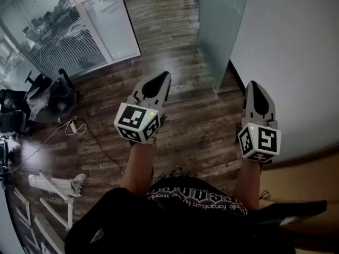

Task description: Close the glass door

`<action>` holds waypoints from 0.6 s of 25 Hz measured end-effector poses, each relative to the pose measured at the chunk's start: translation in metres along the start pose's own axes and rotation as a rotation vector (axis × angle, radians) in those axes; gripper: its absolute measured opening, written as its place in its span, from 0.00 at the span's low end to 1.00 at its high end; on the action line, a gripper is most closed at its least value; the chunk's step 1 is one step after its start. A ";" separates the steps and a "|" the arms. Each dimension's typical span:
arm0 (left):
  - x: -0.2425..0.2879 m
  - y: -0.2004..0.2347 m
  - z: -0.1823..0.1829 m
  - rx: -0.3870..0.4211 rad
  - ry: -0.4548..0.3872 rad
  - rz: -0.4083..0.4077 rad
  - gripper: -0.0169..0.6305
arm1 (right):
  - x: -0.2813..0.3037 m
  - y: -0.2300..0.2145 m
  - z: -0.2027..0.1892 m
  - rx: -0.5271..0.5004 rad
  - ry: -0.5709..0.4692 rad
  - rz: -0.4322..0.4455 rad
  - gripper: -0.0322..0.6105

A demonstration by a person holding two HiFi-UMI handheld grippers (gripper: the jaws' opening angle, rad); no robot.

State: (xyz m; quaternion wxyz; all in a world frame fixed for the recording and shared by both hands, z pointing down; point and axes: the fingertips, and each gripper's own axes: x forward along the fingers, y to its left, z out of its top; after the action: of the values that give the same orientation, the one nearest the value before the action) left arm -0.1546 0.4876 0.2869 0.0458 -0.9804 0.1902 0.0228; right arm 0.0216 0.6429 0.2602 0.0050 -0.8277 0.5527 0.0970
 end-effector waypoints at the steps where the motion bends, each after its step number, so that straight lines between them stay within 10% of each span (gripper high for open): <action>1: 0.000 0.000 0.000 0.000 0.001 0.002 0.03 | -0.001 0.000 0.000 -0.007 0.004 -0.002 0.05; 15: -0.009 -0.007 -0.002 -0.014 0.002 0.018 0.03 | -0.011 -0.007 -0.002 -0.020 0.013 -0.006 0.05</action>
State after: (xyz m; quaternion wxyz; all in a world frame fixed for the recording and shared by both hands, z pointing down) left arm -0.1604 0.4967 0.2903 0.0387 -0.9790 0.1990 0.0237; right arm 0.0241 0.6556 0.2638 -0.0065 -0.8301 0.5491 0.0972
